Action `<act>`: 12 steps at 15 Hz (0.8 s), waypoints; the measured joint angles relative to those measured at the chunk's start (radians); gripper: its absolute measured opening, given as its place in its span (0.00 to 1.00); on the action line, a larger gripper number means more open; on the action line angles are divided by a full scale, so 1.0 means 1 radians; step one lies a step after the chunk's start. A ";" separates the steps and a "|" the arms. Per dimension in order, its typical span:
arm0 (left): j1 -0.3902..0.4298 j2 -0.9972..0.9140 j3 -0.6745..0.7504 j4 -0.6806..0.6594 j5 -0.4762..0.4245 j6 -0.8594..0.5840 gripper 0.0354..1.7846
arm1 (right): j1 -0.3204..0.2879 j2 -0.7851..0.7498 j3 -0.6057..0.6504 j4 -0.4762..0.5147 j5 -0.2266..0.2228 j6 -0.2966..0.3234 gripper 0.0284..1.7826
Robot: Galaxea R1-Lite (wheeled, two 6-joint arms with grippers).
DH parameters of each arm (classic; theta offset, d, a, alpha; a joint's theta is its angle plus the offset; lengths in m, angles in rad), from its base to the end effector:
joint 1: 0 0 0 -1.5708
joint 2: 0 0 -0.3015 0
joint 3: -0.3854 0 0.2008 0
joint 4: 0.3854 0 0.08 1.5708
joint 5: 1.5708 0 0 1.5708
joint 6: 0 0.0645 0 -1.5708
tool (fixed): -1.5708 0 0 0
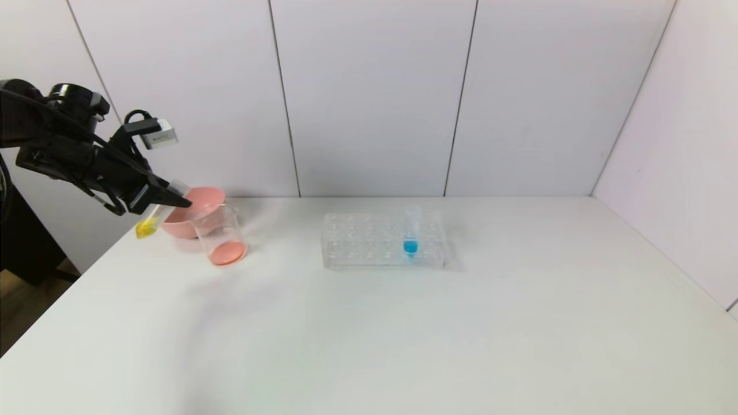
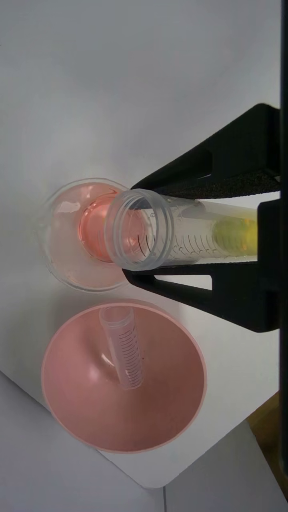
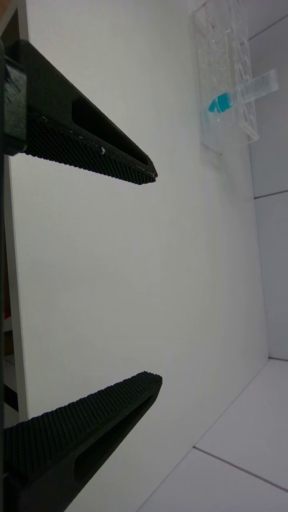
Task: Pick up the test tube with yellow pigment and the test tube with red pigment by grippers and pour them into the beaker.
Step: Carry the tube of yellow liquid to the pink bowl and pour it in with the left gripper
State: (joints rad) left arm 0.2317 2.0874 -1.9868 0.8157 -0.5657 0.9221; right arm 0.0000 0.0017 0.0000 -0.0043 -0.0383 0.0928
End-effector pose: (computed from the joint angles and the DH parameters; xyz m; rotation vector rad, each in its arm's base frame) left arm 0.4201 0.0636 0.2119 0.5016 0.6251 -0.6589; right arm 0.0292 -0.0025 0.0761 0.0928 -0.0044 -0.0382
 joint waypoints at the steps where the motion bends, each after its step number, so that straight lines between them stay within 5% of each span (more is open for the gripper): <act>1: 0.000 0.015 -0.010 0.001 0.013 0.011 0.24 | 0.000 0.000 0.000 0.000 0.000 0.000 0.96; 12: -0.126 0.025 -0.028 0.012 0.252 0.087 0.24 | 0.000 0.000 0.000 0.000 0.000 0.000 0.96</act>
State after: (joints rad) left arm 0.1053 2.1123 -2.0151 0.8279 -0.3136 1.0091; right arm 0.0000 0.0017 0.0000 -0.0043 -0.0383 0.0928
